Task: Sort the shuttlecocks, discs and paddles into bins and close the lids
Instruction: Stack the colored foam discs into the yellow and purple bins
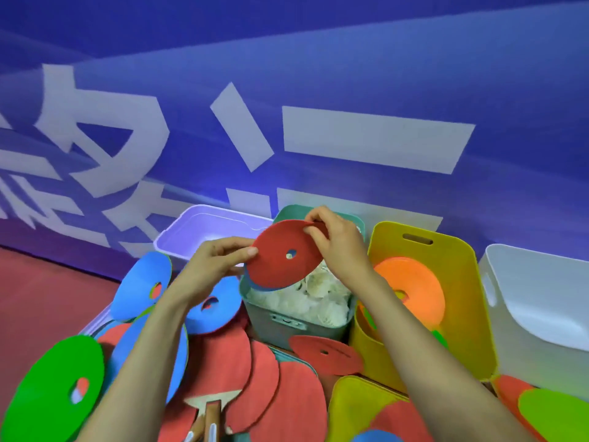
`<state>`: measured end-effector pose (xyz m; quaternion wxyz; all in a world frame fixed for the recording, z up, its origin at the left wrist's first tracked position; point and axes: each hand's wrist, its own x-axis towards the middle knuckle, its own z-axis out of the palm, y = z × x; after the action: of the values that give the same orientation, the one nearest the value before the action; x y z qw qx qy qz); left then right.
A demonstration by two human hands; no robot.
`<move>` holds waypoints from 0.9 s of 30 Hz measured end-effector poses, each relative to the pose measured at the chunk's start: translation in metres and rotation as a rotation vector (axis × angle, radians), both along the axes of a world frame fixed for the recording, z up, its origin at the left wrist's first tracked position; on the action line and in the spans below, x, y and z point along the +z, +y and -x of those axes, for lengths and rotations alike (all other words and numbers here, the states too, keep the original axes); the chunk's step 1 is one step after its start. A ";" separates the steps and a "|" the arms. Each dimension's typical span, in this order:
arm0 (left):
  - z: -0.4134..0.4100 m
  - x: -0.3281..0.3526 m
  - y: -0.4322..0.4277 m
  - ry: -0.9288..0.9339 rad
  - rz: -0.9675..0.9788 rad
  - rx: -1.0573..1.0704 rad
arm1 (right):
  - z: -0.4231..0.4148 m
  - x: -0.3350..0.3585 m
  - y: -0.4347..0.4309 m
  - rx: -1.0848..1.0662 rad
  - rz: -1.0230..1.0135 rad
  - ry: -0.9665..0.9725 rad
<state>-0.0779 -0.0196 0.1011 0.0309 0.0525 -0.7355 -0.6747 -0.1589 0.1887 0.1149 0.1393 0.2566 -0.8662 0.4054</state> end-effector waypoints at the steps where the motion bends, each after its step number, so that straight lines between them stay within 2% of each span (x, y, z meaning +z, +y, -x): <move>1: 0.010 0.000 -0.023 -0.004 -0.009 -0.005 | 0.009 0.001 -0.021 0.000 0.000 -0.021; 7: 0.060 -0.006 -0.131 0.005 -0.112 0.136 | 0.057 0.003 -0.131 0.013 -0.030 -0.078; 14: 0.106 -0.047 -0.217 -0.158 -0.269 0.270 | 0.095 -0.017 -0.209 -0.049 -0.136 -0.120; 16: 0.121 -0.059 -0.229 -0.153 -0.154 0.324 | 0.105 -0.026 -0.219 -0.076 -0.215 -0.120; 19: 0.147 -0.079 -0.233 -0.111 0.189 0.372 | 0.119 -0.044 -0.233 -0.098 -0.416 -0.171; 21: 0.161 -0.090 -0.236 -0.105 0.327 0.431 | 0.124 -0.056 -0.241 -0.131 -0.507 -0.227; 24: 0.182 -0.107 -0.244 -0.140 0.395 0.463 | 0.132 -0.070 -0.245 -0.164 -0.575 -0.309; 27: 0.203 -0.124 -0.253 -0.217 0.383 0.422 | 0.146 -0.091 -0.246 -0.177 -0.550 -0.419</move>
<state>-0.2805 -0.2730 -0.0232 0.1009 0.2694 -0.8211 -0.4930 -0.3045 -0.0575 0.0244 -0.0811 0.1197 -0.9717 0.1870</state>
